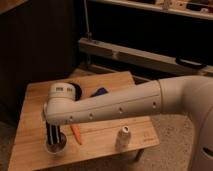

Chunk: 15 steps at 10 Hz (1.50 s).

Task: Place the eraser in the ceramic cup

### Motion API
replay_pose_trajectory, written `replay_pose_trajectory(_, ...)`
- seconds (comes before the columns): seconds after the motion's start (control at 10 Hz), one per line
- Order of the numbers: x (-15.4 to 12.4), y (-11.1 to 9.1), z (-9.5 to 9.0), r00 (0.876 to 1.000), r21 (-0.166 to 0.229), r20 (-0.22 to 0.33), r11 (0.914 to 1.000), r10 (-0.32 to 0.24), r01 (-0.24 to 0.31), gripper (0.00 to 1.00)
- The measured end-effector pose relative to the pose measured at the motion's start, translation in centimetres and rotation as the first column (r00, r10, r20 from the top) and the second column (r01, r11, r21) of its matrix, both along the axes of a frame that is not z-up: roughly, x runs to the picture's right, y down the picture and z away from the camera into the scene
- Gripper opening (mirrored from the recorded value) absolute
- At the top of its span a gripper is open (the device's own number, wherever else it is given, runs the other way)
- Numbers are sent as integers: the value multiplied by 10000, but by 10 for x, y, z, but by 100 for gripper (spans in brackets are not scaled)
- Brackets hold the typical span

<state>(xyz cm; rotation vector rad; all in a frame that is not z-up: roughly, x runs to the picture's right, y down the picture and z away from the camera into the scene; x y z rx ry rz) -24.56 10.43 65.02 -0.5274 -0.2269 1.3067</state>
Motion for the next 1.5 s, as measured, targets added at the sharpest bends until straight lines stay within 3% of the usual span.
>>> replay_pose_trajectory(0.2, -1, -1, 2, 9999, 107, 124, 9999, -109, 108, 5)
replay_pose_trajectory(0.4, -1, -1, 1, 9991, 82, 313, 9996, -275, 272, 21)
replay_pose_trajectory(0.6, 2, -1, 1, 9961, -189, 835, 9993, -299, 316, 43)
replay_pose_trajectory(0.9, 0, 1, 0, 9917, -290, 1222, 9986, -404, 442, 75)
replay_pose_trajectory(1.0, -1, 2, -2, 9905, -274, 1309, 9986, -418, 458, 80)
replay_pose_trajectory(1.5, -1, 3, -3, 9792, 127, 1887, 9972, -745, 734, 80)
